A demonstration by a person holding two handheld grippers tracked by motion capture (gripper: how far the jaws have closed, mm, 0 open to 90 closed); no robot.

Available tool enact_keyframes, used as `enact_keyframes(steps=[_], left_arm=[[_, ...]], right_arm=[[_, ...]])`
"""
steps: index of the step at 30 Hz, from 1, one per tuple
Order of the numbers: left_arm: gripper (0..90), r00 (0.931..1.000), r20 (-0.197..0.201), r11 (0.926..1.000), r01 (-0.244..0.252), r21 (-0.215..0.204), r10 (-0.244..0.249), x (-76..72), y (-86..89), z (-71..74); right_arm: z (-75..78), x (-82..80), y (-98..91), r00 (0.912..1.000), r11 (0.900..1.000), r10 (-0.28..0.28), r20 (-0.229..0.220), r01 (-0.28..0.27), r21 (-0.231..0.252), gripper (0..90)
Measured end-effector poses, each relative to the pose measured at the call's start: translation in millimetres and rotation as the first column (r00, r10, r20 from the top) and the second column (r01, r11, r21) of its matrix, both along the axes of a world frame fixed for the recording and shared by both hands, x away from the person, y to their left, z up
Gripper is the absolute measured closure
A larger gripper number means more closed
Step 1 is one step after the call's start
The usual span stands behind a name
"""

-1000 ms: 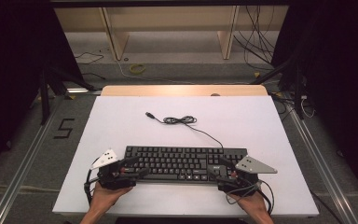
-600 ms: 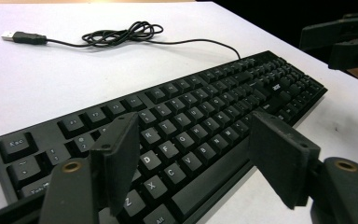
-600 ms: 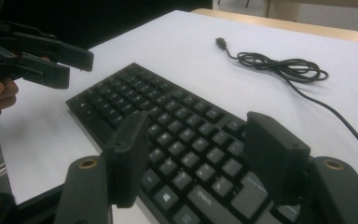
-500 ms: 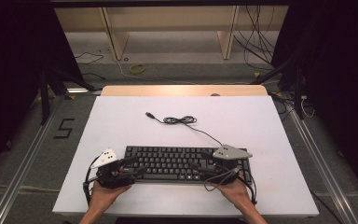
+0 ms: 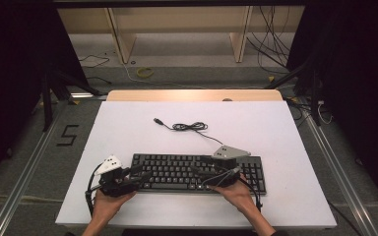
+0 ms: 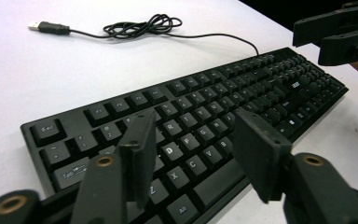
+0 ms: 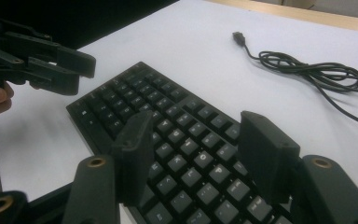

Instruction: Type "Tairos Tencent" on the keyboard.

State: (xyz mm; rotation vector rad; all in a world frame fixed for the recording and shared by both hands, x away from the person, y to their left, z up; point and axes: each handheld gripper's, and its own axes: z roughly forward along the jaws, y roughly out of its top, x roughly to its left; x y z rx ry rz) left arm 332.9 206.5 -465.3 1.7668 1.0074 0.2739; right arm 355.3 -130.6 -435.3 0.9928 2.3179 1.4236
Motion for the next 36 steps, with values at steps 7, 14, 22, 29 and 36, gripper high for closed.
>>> enact_keyframes(steps=[7,14,22,29,36], left_arm=[[60.5,0.9998,-0.019,0.9999,-0.008,0.008,0.008,2.2,4.0,-0.8],[67.6,0.9989,-0.044,0.9995,-0.016,0.028,0.017,4.2,6.4,-2.1],[74.6,0.9984,-0.053,0.9971,-0.013,0.075,0.017,4.3,5.9,-2.7],[79.9,0.9971,-0.071,0.9957,-0.019,0.09,0.026,5.3,7.4,-3.3],[85.8,0.996,-0.084,0.9933,-0.021,0.113,0.031,5.9,10.0,-3.5]], right_arm=[[0.3,6.8,18.1,0.9996,0.9996,0.024,-0.015,-0.025,-0.015,48.3],[-2.3,12.4,31.8,0.9986,0.9987,0.044,-0.029,-0.045,-0.025,49.6],[-3.7,18.1,44.0,0.9976,0.998,0.055,-0.043,-0.056,-0.031,52.9],[-7.6,22.4,50.9,0.9967,0.9971,0.061,-0.053,-0.063,-0.043,58.0],[-12.0,27.5,60.1,0.9944,0.9955,0.073,-0.076,-0.078,-0.055,67.2]])
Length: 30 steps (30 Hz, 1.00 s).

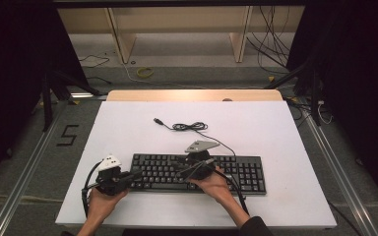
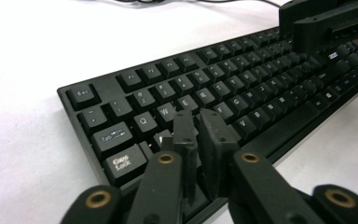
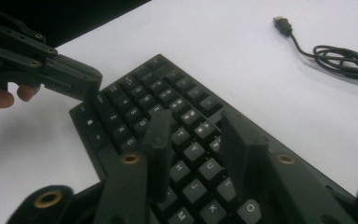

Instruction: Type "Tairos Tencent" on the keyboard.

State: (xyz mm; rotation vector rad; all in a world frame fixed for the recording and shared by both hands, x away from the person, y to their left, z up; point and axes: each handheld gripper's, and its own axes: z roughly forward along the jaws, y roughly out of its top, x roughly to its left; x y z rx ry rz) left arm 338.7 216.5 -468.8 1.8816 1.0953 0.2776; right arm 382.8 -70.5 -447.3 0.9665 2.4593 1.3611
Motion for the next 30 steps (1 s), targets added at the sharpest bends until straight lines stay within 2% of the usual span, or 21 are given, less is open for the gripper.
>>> enact_keyframes(steps=[3,8,10,11,12,13,22,30], left_arm=[[88.3,0.9999,-0.014,0.9997,-0.002,0.026,0.003,0.8,0.7,-1.1],[89.2,0.9995,-0.031,0.9994,-0.005,0.033,0.006,1.5,1.4,-2.2],[89.2,0.9992,-0.039,0.9991,-0.002,0.042,0.004,1.8,1.6,-2.9],[89.2,0.9988,-0.05,0.9986,-0.002,0.052,0.005,2.2,1.5,-3.7],[89.2,0.9988,-0.05,0.9986,-0.002,0.052,0.005,2.2,1.5,-3.7],[89.2,0.9984,-0.056,0.9983,-0.002,0.059,0.006,2.5,1.5,-4.3],[89.2,0.9981,-0.061,0.9971,-0.007,0.076,0.011,2.8,2.2,-4.4],[89.2,0.9979,-0.063,0.9967,-0.008,0.081,0.013,2.9,2.7,-4.3]], right_arm=[[-2.4,2.3,5.9,0.9999,0.9999,0.01,-0.007,-0.01,-0.012,72.2],[-5.4,6.2,13.5,0.9997,0.9997,0.016,-0.019,-0.017,-0.02,80.7],[-5.4,6.2,13.5,0.9997,0.9997,0.016,-0.019,-0.017,-0.02,80.7],[-7.0,8.0,17.3,0.9995,0.9995,0.021,-0.025,-0.021,-0.022,85.7],[-7.0,8.0,17.3,0.9995,0.9995,0.021,-0.025,-0.021,-0.022,85.7],[-9.3,9.6,22.6,0.9991,0.9991,0.022,-0.036,-0.023,-0.037,89.6],[-18.5,14.3,36.3,0.9976,0.9969,0.029,-0.063,-0.033,-0.071,90.0],[-22.9,16.9,39.4,0.9974,0.9957,0.023,-0.069,-0.029,-0.088,90.0]])
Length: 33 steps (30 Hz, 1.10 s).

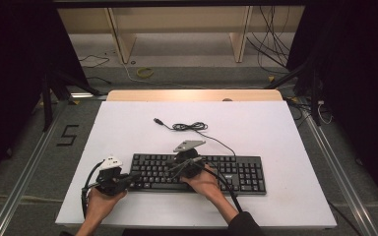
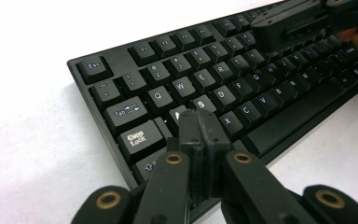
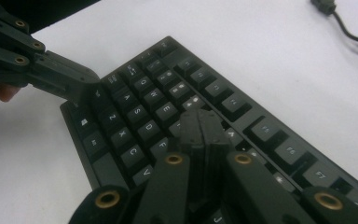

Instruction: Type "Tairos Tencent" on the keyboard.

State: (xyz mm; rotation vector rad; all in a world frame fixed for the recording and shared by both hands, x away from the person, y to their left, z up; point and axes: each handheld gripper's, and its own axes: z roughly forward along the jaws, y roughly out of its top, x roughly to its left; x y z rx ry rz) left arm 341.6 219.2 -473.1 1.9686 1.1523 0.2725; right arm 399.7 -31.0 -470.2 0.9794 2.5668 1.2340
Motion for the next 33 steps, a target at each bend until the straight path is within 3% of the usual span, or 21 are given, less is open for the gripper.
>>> enact_keyframes(steps=[2,3,5,33], left_arm=[[89.2,1.0,0.0,1.0,0.0,0.0,0.0,0.0,0.0,0.0],[89.2,0.9995,-0.025,0.9995,-0.017,0.028,0.017,2.7,1.0,-3.7],[89.3,0.9995,-0.025,0.9995,-0.017,0.028,0.017,2.7,1.0,-3.7],[89.5,0.999,-0.043,0.9979,-0.012,0.063,0.014,3.8,-2.2,-8.2]], right_arm=[[0.0,0.0,0.0,1.0,1.0,0.0,0.0,0.0,0.0,90.0],[0.0,0.0,0.0,1.0,1.0,0.0,0.0,0.0,0.0,90.0],[-7.3,3.8,4.9,0.9999,0.9999,-0.001,-0.015,0.001,-0.017,90.0],[-10.8,4.0,7.9,0.9996,0.9995,-0.006,-0.029,0.005,-0.03,90.0]])
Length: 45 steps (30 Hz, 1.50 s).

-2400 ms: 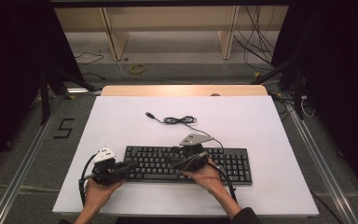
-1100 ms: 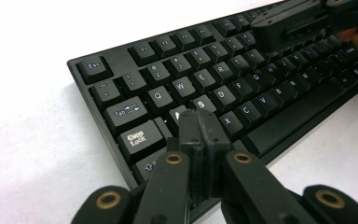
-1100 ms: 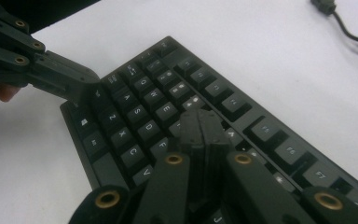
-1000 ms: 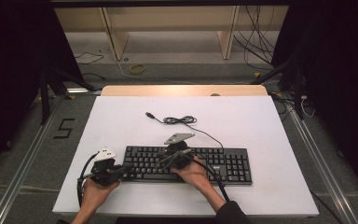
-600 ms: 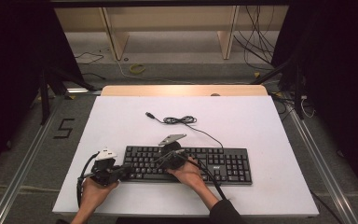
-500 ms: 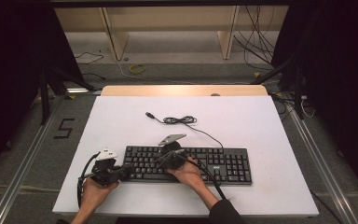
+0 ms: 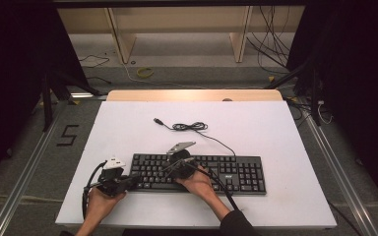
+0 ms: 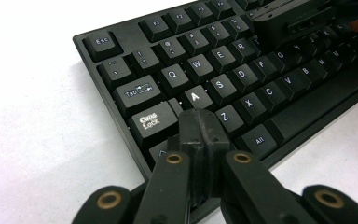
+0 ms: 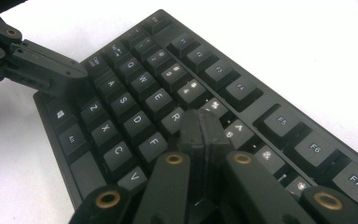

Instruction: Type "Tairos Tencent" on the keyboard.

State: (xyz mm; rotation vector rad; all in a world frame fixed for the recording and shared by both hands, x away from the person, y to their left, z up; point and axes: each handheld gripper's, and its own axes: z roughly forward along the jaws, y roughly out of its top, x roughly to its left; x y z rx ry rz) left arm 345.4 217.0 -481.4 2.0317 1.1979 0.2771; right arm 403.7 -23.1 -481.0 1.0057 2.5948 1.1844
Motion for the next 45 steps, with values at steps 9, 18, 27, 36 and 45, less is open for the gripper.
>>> enact_keyframes(steps=[9,18,27,36,45], left_arm=[[88.3,0.9998,0.022,0.9997,0.004,-0.025,-0.003,-0.3,2.3,2.6],[82.4,0.9951,0.099,0.9975,0.003,-0.071,0.004,-3.1,3.3,9.4],[59.8,0.9915,0.13,0.9931,0.004,-0.117,0.012,-2.5,2.4,12.1],[41.1,0.9889,0.138,0.9855,-0.03,-0.167,0.054,0.5,4.3,12.4],[53.3,0.9913,0.119,0.9826,-0.034,-0.183,0.057,3.1,4.2,10.6]], right_arm=[[4.0,-0.2,-4.2,1.0,0.9991,-0.009,-0.004,0.009,0.042,88.7],[20.3,-3.4,-16.8,0.9994,0.995,-0.017,0.03,0.014,0.099,84.0],[31.7,-9.7,-32.9,0.9985,0.9873,-0.001,0.054,-0.008,0.159,63.3],[42.4,-15.4,-48.7,0.9961,0.9831,-0.017,0.086,0.001,0.183,41.3],[45.6,-19.7,-59.5,0.9962,0.9836,-0.021,0.085,0.005,0.181,40.0]])
